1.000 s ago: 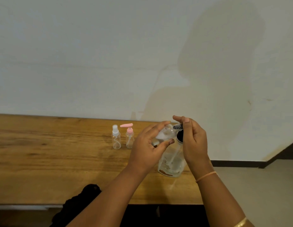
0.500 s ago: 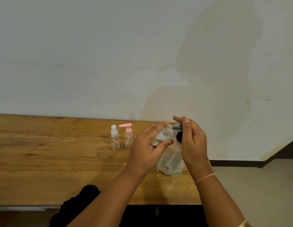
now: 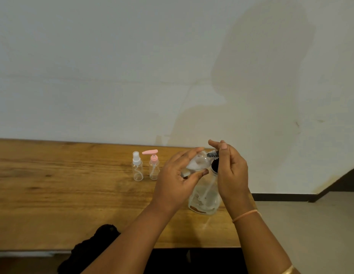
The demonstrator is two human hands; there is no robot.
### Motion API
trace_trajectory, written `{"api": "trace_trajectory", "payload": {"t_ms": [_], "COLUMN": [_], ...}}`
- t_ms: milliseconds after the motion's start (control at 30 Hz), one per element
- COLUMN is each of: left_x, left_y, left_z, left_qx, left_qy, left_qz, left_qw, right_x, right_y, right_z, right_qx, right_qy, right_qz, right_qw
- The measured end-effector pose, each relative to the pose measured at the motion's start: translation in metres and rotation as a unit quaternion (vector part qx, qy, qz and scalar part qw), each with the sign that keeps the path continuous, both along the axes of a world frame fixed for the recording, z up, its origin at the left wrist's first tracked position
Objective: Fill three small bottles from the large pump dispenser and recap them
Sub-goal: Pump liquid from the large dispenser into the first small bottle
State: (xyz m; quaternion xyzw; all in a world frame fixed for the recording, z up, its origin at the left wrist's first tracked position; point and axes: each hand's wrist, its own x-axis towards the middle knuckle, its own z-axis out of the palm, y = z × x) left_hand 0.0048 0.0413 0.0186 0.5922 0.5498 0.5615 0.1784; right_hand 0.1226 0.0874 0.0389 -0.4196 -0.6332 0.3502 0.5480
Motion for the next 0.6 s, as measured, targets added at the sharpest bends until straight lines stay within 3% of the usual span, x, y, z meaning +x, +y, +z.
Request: {"api": "trace_trajectory", "payload": {"t_ms": [600], "left_x": [0.001], "left_y": [0.000], "left_z": [-0.001], "left_qx": [0.003], "left_qy": [0.007], "left_qz": [0.007], "left_qw": [1.000], "right_x": [0.000], "right_y": [0.002], "right_z": [0.000], "right_qx": [-0.023], "right_qy": [0.003], "right_qz": [0.008], "right_qw": [1.000]}}
